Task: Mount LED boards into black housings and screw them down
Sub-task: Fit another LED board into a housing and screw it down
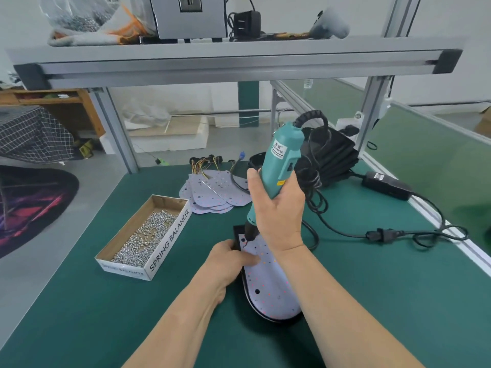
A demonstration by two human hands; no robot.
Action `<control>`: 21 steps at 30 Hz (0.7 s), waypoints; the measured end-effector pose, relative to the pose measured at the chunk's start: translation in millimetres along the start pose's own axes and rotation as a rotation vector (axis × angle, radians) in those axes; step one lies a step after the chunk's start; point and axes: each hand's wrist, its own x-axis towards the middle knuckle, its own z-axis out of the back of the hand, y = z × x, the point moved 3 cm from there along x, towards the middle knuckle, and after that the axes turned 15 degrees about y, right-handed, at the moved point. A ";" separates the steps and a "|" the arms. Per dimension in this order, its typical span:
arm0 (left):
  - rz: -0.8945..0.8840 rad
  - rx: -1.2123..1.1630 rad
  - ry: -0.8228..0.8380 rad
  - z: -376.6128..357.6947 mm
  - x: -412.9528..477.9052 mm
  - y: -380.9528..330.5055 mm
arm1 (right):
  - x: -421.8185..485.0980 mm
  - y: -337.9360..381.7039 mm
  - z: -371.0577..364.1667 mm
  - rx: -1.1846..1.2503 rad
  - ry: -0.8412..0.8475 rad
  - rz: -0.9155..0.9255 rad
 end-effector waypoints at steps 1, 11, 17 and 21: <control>0.003 -0.003 0.003 -0.1 0.4 0.5 | 0.5 8.9 0.5 -0.021 -0.001 0.044; -0.062 -0.036 -0.129 28.0 -6.6 1.0 | 41.4 -30.9 106.4 -0.232 -0.109 -0.367; -0.095 -0.091 -0.247 54.8 0.4 -1.9 | 8.9 -102.4 144.2 -0.147 -0.183 -0.737; -0.101 -0.067 -0.287 52.5 5.5 -0.7 | -10.3 -124.5 130.5 -0.257 -0.125 -0.833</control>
